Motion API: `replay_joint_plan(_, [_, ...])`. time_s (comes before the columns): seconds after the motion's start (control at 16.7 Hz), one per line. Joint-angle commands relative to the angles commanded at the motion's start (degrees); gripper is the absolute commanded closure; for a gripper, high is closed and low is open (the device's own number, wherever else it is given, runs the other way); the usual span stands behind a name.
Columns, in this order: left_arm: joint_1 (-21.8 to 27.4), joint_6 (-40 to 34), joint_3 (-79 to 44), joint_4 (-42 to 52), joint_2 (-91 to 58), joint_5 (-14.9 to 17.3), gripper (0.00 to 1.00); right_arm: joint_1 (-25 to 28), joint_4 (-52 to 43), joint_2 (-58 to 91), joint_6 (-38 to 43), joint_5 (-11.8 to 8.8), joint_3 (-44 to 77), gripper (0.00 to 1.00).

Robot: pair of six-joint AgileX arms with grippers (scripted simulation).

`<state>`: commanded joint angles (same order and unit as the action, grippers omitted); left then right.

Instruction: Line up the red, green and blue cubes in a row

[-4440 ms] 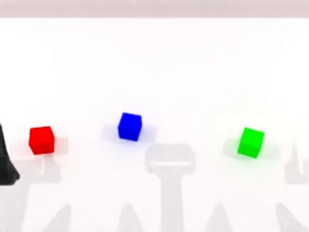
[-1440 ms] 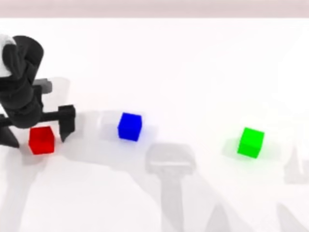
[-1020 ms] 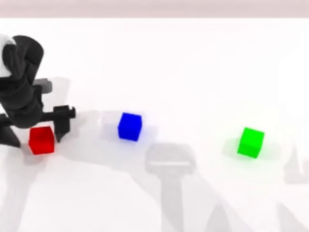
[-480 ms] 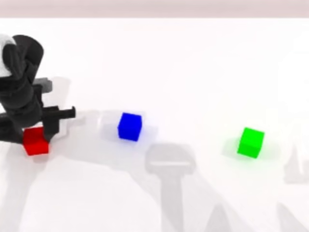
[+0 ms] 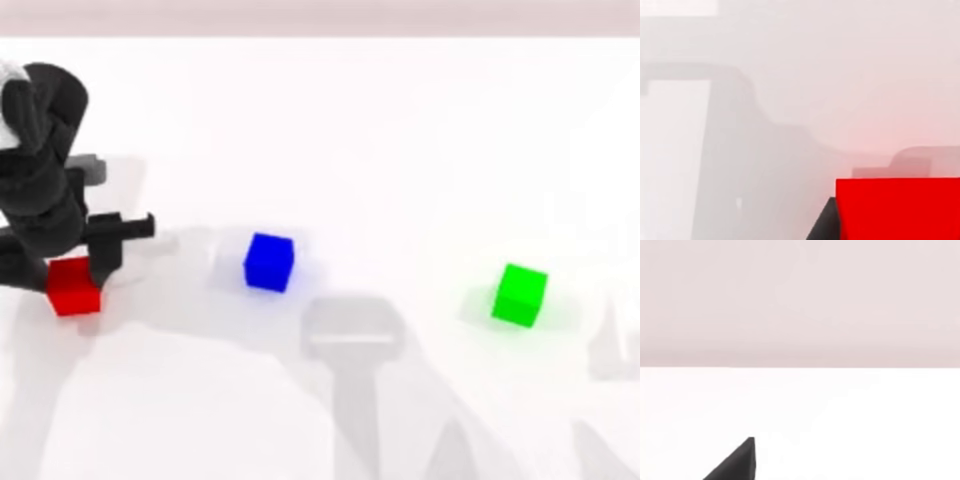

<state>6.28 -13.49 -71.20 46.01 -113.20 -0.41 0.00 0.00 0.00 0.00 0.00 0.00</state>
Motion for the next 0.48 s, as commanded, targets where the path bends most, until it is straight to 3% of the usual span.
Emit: replay_joint_plan(0.48, [-0.9, -0.1, -7.3, 12.5, 5.2, 0.0, 1.00, 0.0, 0.0, 0.0, 0.0, 0.0, 0.0, 0.00])
